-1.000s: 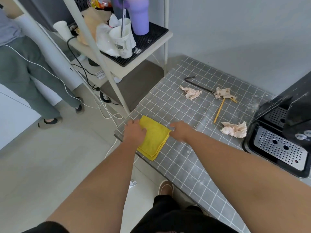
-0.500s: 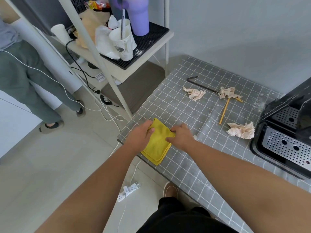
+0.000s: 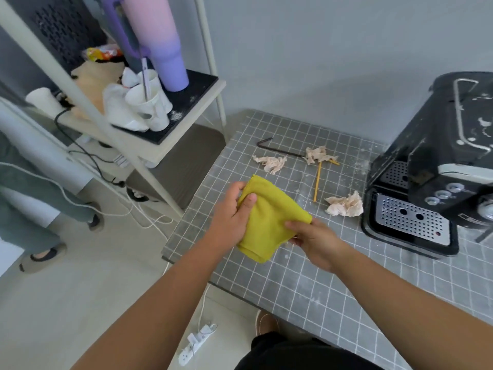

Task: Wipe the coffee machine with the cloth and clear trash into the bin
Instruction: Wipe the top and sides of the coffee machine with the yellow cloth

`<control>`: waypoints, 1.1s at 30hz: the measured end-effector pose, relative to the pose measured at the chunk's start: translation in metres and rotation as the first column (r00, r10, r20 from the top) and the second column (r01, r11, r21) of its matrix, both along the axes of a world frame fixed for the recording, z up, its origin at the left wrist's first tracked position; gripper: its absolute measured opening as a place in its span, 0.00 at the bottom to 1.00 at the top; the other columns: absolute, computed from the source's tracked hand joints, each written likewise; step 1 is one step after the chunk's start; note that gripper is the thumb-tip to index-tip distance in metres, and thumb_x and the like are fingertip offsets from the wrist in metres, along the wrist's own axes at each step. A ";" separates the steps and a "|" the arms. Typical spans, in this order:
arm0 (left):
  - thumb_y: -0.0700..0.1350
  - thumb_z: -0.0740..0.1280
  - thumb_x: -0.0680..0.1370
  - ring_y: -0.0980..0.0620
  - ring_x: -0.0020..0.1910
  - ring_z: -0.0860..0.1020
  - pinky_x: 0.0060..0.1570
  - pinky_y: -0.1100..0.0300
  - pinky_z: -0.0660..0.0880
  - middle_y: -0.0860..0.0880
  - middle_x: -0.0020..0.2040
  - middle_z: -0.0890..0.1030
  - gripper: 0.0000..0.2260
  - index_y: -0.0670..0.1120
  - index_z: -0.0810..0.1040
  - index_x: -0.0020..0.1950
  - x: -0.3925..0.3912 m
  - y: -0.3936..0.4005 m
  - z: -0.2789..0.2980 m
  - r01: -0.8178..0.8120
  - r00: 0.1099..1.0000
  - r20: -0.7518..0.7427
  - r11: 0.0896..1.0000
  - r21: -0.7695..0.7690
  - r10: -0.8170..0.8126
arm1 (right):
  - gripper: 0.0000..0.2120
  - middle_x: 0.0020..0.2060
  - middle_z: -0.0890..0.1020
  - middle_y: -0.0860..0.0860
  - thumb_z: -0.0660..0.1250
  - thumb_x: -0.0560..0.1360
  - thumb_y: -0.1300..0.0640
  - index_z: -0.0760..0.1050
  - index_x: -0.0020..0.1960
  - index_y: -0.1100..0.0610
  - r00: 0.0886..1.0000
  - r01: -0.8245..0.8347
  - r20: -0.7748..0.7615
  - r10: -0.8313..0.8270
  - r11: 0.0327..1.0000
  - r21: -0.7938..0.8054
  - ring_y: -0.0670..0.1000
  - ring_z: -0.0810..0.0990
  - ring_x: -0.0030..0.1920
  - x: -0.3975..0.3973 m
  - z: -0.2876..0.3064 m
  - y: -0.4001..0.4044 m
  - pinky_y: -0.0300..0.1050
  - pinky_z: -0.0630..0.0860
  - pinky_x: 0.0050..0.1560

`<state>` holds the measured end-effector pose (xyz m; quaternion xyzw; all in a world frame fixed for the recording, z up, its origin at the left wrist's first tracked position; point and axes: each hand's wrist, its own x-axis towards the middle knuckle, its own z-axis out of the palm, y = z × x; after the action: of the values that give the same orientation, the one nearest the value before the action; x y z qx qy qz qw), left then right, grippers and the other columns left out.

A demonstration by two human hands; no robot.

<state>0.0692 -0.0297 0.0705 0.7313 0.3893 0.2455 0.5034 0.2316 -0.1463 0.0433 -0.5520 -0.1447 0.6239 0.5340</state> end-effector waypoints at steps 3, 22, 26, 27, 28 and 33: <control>0.53 0.61 0.80 0.48 0.46 0.80 0.48 0.50 0.78 0.45 0.48 0.80 0.06 0.55 0.71 0.56 0.034 -0.008 0.014 0.050 0.996 0.082 0.993 -0.103 -0.042 | 0.16 0.56 0.80 0.56 0.65 0.76 0.65 0.70 0.62 0.54 0.960 0.271 -0.087 -0.265 0.961 0.055 0.56 0.79 0.52 0.019 0.019 -0.020 0.51 0.75 0.54; 0.46 0.78 0.67 0.52 0.46 0.80 0.47 0.57 0.78 0.53 0.48 0.83 0.15 0.60 0.82 0.49 0.147 -0.069 0.105 0.599 0.799 0.103 0.800 -0.040 -0.593 | 0.28 0.55 0.82 0.48 0.79 0.63 0.63 0.79 0.59 0.45 0.758 0.391 0.568 -0.320 0.920 -0.003 0.48 0.82 0.53 0.077 0.126 -0.167 0.46 0.80 0.55; 0.38 0.78 0.66 0.50 0.47 0.83 0.49 0.54 0.81 0.49 0.48 0.85 0.23 0.59 0.82 0.55 0.161 -0.087 0.119 0.708 0.706 0.122 0.700 -0.100 -0.697 | 0.20 0.43 0.84 0.40 0.76 0.67 0.59 0.80 0.52 0.37 0.534 0.372 0.833 -0.142 0.925 -0.081 0.39 0.82 0.44 0.084 0.151 -0.195 0.31 0.77 0.43; 0.36 0.77 0.67 0.49 0.47 0.83 0.49 0.53 0.81 0.48 0.48 0.85 0.23 0.59 0.82 0.55 0.165 -0.092 0.121 0.709 0.704 0.126 0.700 -0.086 -0.698 | 0.19 0.41 0.84 0.40 0.76 0.68 0.60 0.81 0.50 0.37 0.522 0.383 0.837 -0.163 0.922 -0.058 0.39 0.82 0.41 0.087 0.155 -0.202 0.31 0.77 0.40; 0.36 0.77 0.68 0.48 0.48 0.83 0.50 0.52 0.81 0.47 0.49 0.85 0.23 0.60 0.81 0.56 0.168 -0.097 0.124 0.709 0.704 0.125 0.702 -0.062 -0.699 | 0.18 0.40 0.85 0.42 0.75 0.68 0.60 0.82 0.49 0.38 0.519 0.393 0.833 -0.189 0.919 -0.037 0.40 0.82 0.41 0.090 0.159 -0.207 0.32 0.78 0.41; 0.45 0.76 0.67 0.43 0.50 0.82 0.51 0.51 0.81 0.45 0.51 0.84 0.22 0.63 0.80 0.57 0.183 -0.113 0.137 0.683 0.718 0.197 0.730 -0.018 -0.667 | 0.19 0.48 0.82 0.43 0.77 0.66 0.60 0.83 0.53 0.42 0.527 0.471 0.741 -0.417 0.869 0.154 0.47 0.81 0.50 0.111 0.170 -0.224 0.45 0.79 0.54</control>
<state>0.2526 -0.1424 0.2074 0.7748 0.0600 0.0913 0.6227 0.3421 -0.3704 0.2135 -0.7950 -0.1869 0.1847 0.5467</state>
